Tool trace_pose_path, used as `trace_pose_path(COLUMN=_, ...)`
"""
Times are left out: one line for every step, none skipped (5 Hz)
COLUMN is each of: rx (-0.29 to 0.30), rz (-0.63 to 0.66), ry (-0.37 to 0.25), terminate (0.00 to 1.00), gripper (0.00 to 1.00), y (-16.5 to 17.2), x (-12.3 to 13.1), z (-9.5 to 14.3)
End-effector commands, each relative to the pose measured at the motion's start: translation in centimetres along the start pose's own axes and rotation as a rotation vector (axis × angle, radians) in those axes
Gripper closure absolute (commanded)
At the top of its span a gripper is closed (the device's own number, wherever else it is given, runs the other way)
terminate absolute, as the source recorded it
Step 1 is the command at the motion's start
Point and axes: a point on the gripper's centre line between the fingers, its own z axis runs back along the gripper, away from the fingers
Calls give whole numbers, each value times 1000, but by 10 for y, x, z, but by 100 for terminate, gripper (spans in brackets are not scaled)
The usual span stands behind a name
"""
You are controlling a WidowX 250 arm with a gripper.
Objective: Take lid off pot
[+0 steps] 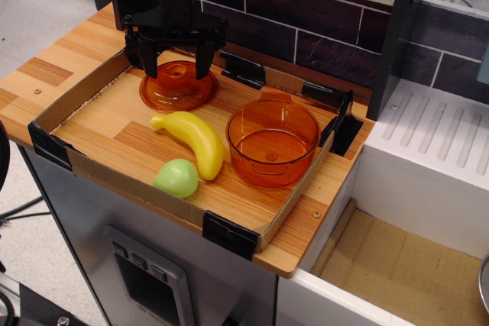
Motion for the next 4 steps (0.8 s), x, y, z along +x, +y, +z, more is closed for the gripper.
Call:
trace_pose_path(rx=-91, rz=68, ry=-39, terminate=0, gripper=0, y=-4, x=9, z=86)
trace_pose_path(rx=-119, rz=42, ry=-26, terminate=0, gripper=0, y=-8, x=0, z=115)
trace_pose_path(rx=-119, rz=42, ry=-26, terminate=0, gripper=0, y=-8, x=0, z=115)
trace_pose_path(rx=-119, rz=42, ry=-26, terminate=100, gripper=0, y=-8, x=0, z=115)
